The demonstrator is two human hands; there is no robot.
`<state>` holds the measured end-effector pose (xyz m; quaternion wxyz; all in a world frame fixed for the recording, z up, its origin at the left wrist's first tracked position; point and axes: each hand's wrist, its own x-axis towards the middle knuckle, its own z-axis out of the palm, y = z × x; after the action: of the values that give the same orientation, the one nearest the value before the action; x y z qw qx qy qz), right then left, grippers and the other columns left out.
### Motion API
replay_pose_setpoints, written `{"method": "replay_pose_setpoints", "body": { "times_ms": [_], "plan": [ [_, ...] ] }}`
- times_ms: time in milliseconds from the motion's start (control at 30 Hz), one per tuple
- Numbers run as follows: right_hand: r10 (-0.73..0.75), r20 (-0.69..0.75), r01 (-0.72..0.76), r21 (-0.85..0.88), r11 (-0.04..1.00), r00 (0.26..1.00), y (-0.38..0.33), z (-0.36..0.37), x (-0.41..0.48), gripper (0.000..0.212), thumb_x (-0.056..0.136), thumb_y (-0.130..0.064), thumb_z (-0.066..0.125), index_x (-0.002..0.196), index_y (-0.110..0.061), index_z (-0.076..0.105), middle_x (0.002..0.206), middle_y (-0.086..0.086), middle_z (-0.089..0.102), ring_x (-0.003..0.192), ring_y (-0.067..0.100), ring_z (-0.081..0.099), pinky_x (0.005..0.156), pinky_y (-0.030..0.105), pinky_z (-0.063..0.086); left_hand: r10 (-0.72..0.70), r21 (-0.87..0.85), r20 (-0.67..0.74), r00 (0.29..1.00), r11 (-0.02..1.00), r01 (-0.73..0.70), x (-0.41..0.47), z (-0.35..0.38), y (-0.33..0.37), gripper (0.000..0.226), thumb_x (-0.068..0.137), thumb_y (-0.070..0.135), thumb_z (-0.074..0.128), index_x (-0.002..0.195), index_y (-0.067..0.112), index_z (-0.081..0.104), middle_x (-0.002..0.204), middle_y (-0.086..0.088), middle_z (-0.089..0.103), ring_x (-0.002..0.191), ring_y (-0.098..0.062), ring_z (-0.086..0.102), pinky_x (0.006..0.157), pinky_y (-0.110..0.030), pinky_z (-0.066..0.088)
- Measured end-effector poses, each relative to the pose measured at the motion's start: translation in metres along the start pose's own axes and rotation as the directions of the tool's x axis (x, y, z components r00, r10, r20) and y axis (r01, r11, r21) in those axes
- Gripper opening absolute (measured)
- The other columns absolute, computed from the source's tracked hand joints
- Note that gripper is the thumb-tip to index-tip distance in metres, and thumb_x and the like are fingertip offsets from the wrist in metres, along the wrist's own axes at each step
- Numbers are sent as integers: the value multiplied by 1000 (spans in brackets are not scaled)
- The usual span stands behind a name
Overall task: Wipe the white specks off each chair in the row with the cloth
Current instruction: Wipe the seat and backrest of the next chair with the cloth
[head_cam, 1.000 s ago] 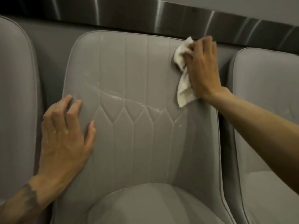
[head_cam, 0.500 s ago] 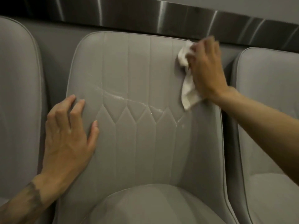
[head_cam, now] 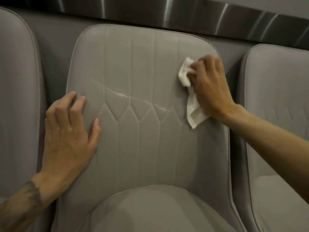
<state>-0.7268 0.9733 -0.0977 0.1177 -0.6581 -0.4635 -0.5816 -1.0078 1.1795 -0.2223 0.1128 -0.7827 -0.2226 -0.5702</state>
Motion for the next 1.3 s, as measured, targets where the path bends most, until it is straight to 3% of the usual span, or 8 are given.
{"method": "replay_pose_setpoints", "body": {
  "times_ms": [100, 333, 533, 767, 900, 1000, 1200, 1300],
  "plan": [
    [100, -21, -100, -6, 995, 995, -13, 7, -14, 24, 102, -18, 53, 116, 2, 54, 114, 23, 52, 98, 38, 49, 85, 47, 42, 5, -8, -7, 1000, 1000, -5, 0, 0, 0, 57, 100, 28, 54, 143, -6, 42, 148, -32, 39, 131, -53, 40, 115, -56, 32],
    [-386, 225, 365, 132, 922, 894, -31, 0, -91, 29, 92, -12, 63, 119, -2, 56, 112, 18, 53, 95, 35, 51, 85, 44, 43, 7, -10, -8, 1000, 1000, -7, -1, -1, 0, 57, 100, 28, 54, 143, -6, 42, 148, -33, 39, 130, -54, 41, 115, -54, 29],
    [69, 43, -71, 54, 996, 997, -25, 5, -39, 23, 101, -18, 54, 116, -1, 50, 110, 21, 50, 95, 36, 46, 82, 45, 41, 9, -3, 5, 1000, 1000, -9, -1, 0, -1, 57, 101, 30, 52, 145, -6, 40, 149, -33, 38, 132, -53, 40, 115, -55, 30],
    [-447, 285, 403, 203, 893, 848, -57, -4, -129, 35, 87, -13, 66, 120, -5, 59, 111, 14, 57, 94, 30, 53, 85, 40, 47, 8, -6, -3, 1000, 1000, -8, -1, 0, -1, 57, 101, 29, 53, 144, -5, 41, 149, -32, 38, 131, -53, 40, 115, -53, 29],
    [-130, 95, 125, 59, 990, 987, -27, 6, -53, 21, 99, -15, 52, 113, 0, 55, 107, 20, 51, 92, 36, 48, 80, 44, 39, 9, -6, 3, 1000, 1000, -9, -1, 1, -1, 56, 101, 30, 52, 144, -5, 40, 149, -32, 38, 131, -53, 40, 114, -53, 30],
    [38, 73, -42, 49, 998, 997, -42, 12, -62, 23, 98, -14, 59, 116, -1, 52, 108, 20, 51, 93, 35, 47, 80, 44, 41, 4, -9, 1, 1000, 1000, -4, -1, 0, 0, 56, 102, 30, 52, 144, -4, 39, 149, -31, 37, 130, -52, 39, 114, -53, 30],
    [-446, 338, 387, 231, 893, 829, -83, 2, -173, 26, 94, -12, 53, 118, -4, 59, 107, 13, 57, 89, 31, 52, 79, 42, 46, 10, -14, -2, 1000, 1000, -10, -2, 0, -1, 56, 101, 28, 54, 144, -4, 40, 148, -32, 38, 130, -53, 40, 115, -53, 28],
    [-373, 274, 327, 201, 924, 886, -68, -2, -134, 26, 96, -16, 46, 115, -4, 59, 106, 14, 55, 89, 30, 47, 78, 41, 43, 7, -22, -8, 1000, 1000, -8, -1, 0, -1, 55, 100, 27, 55, 143, -5, 41, 148, -32, 39, 129, -53, 40, 115, -54, 29]
  ]
}}
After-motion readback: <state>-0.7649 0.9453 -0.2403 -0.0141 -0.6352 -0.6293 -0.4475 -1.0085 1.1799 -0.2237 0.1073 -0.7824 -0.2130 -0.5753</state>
